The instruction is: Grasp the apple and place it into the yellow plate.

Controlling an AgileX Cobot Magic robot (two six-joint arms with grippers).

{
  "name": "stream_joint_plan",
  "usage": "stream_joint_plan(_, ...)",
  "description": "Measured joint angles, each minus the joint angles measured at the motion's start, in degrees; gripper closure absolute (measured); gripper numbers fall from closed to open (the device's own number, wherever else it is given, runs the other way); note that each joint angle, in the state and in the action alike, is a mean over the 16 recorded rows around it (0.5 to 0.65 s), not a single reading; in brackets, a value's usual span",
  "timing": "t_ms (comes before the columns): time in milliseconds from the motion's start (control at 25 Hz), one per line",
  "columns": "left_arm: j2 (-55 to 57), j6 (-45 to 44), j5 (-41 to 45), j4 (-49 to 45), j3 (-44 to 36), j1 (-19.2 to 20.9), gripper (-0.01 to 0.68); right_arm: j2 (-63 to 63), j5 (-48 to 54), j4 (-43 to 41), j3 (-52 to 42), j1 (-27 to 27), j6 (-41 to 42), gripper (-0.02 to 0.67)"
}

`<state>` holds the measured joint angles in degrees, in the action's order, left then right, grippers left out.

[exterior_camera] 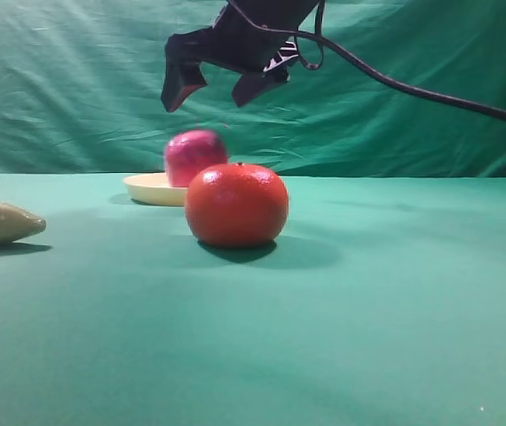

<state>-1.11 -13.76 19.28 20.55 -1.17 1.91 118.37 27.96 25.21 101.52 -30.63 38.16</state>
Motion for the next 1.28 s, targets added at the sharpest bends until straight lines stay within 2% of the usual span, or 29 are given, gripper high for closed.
stream_joint_plan(240, 0.0, 0.0, 0.0, 0.0, 0.0, 0.0, 0.516, -8.68, 13.83, -6.24, 0.0, 2.49, -8.64, 0.547)
stream_joint_plan(400, 0.0, 0.0, 0.0, 0.0, 0.0, 0.0, 0.516, -15.31, 23.39, -10.69, -0.47, 4.32, -16.13, 0.633)
stream_joint_plan(600, 0.0, 0.0, 0.0, 0.0, 0.0, 0.0, 0.516, -24.71, 30.41, -15.27, -4.17, 6.02, -24.75, 0.649)
stream_joint_plan(760, 0.0, 0.0, 0.0, 0.0, 0.0, 0.0, 0.516, -33.81, 31.47, -17.92, -10.83, 6.49, -28.36, 0.649)
stream_joint_plan(1280, 0.0, 0.0, 0.0, 0.0, 0.0, 0.0, 0.516, -70.67, 18.49, -18.97, -44.32, 6.52, -30.93, 0.649)
